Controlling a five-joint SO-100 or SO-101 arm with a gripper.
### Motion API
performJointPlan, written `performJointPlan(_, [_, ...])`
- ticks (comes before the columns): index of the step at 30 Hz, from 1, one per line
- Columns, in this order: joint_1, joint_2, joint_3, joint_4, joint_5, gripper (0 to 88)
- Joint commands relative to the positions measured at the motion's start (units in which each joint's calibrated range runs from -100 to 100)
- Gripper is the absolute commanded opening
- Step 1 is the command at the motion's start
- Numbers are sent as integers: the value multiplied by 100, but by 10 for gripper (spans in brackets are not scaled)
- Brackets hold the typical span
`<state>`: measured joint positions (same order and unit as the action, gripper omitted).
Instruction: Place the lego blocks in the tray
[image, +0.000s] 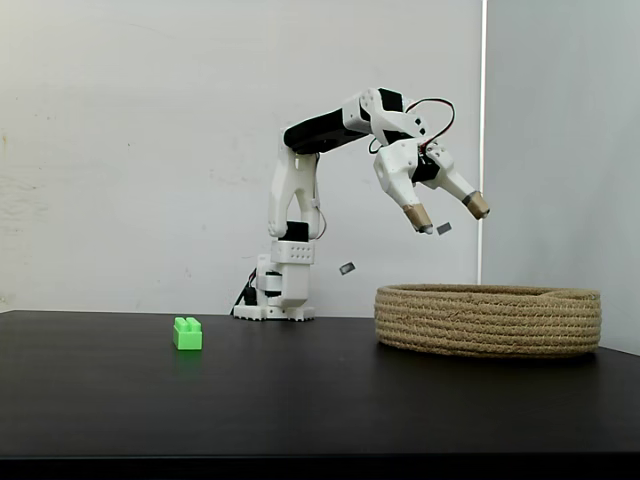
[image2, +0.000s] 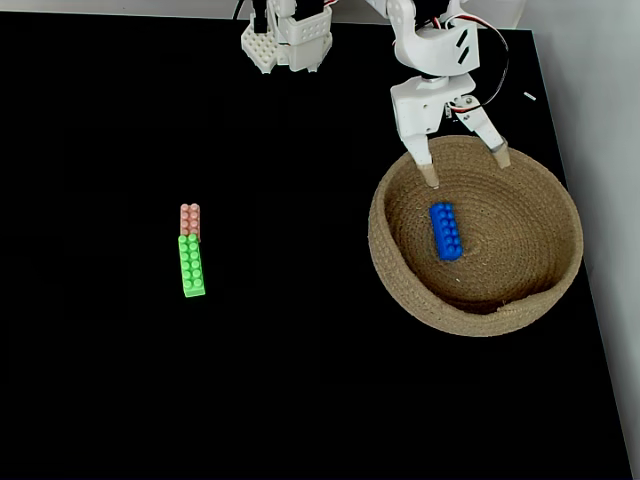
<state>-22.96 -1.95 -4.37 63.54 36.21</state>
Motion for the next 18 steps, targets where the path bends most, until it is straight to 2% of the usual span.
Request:
performJointPlan(1, [285, -286, -269, 214, 151, 365])
performJointPlan(6, [1183, -871, 123, 664, 733, 333])
performJointPlan(13, [3088, -1241, 1099, 639, 1841, 309])
performJointPlan(18, [4061, -1120, 1354, 589, 2496, 295])
